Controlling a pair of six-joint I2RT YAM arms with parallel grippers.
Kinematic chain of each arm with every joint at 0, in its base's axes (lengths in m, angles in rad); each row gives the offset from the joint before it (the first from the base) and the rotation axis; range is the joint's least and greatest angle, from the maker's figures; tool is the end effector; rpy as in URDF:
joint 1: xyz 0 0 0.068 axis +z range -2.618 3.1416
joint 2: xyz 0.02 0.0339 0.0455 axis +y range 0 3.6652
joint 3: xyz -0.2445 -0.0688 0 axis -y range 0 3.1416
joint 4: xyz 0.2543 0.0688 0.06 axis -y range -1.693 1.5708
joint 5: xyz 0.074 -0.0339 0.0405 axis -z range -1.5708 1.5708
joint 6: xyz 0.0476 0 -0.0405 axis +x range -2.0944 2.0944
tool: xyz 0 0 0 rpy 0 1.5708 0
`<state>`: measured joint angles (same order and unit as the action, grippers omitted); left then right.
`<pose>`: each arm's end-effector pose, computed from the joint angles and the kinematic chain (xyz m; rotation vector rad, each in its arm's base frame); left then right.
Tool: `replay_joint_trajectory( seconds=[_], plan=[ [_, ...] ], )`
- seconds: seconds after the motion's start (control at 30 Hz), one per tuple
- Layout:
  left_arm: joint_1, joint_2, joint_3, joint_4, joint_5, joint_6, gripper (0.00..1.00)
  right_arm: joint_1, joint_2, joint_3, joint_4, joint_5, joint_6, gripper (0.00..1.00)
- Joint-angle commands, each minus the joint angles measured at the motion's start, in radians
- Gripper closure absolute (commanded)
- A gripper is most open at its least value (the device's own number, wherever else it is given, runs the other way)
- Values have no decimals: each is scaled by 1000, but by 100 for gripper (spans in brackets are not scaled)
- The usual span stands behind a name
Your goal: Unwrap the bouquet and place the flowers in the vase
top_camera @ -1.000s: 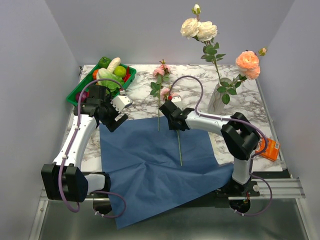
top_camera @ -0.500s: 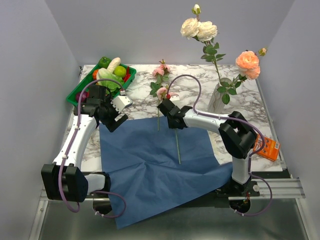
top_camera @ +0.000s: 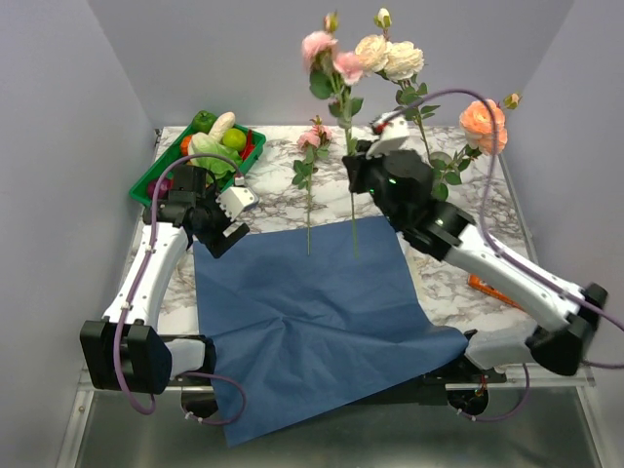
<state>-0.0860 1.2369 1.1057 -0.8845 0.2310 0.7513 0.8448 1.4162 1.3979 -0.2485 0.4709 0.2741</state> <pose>0.2613 -0.0335 0.2684 1.1111 2.2903 -0.0423 0.2485 0.2474 0.3797 -0.1896 1.8129 0.3618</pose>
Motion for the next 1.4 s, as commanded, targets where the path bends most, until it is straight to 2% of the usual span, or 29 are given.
replay_joint_trajectory(
  seconds=[0.0,0.07,0.1,0.13,0.2,0.23,0.3,0.43,0.63,1.13,1.37],
  plan=[
    [5,-17,46,-24,28,10,1,40,-231,-222,633,23,-415,99],
    [5,-14,52,-28,27,10,1,40,-261,-276,794,63,-588,99],
    [5,-16,60,-28,24,10,1,37,-251,-280,939,83,-652,99],
    [6,-13,63,-30,27,10,1,30,-241,-278,1006,118,-779,99],
    [5,-11,71,-33,27,10,1,13,-226,-290,1191,126,-884,99],
    [5,-11,74,-33,27,10,1,-9,-215,-287,1237,133,-950,99],
    [5,-11,77,-34,28,10,1,-42,-214,-272,1305,153,-964,99],
    [5,-8,69,-27,28,11,1,-195,-237,-283,1302,108,-853,99],
    [5,-1,62,-19,31,17,1,-317,-161,-261,1321,89,-842,99],
    [5,55,88,-14,16,29,1,-457,4,-292,1401,81,-802,99],
    [5,65,92,-14,11,20,1,-463,64,-318,1414,117,-780,99]
  ],
)
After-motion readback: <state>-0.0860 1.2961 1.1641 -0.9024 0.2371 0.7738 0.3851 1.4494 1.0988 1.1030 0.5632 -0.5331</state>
